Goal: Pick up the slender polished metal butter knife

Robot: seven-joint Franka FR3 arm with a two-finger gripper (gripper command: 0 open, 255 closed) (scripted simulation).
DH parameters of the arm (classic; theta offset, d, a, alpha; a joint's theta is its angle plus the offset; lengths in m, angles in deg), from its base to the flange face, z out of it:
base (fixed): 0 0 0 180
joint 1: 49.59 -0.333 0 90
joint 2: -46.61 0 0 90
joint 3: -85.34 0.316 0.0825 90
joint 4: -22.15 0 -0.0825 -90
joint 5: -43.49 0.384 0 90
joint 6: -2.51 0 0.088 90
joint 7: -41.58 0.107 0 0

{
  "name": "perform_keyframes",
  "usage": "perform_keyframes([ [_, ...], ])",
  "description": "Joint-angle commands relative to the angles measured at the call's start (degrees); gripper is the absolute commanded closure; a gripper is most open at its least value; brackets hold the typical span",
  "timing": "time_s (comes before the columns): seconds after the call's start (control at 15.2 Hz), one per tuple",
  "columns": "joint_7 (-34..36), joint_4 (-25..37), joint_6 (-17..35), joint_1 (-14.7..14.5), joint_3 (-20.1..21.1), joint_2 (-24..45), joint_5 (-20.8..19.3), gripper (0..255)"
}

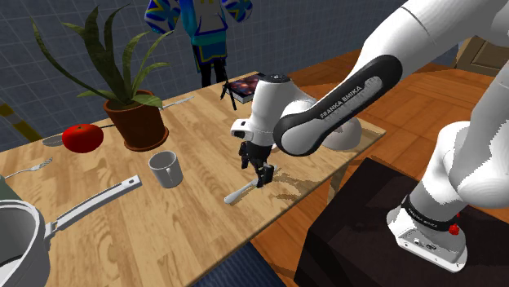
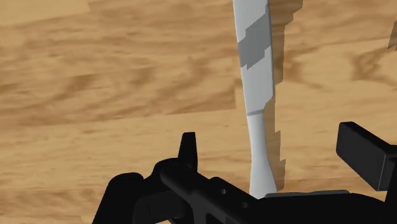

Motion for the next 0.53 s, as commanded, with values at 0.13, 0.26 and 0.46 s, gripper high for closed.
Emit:
perform_keyframes([
  [0.13,-0.14,-0.74,3.22,-0.17,0.08,2.4,-0.27,0],
  [0.26,-0.15,-1.0,4.43,-0.22,0.06,3.37,-0.39,0],
  [0.46,-0.21,-1.1,4.44,-0.19,0.06,3.29,-0.34,255],
])
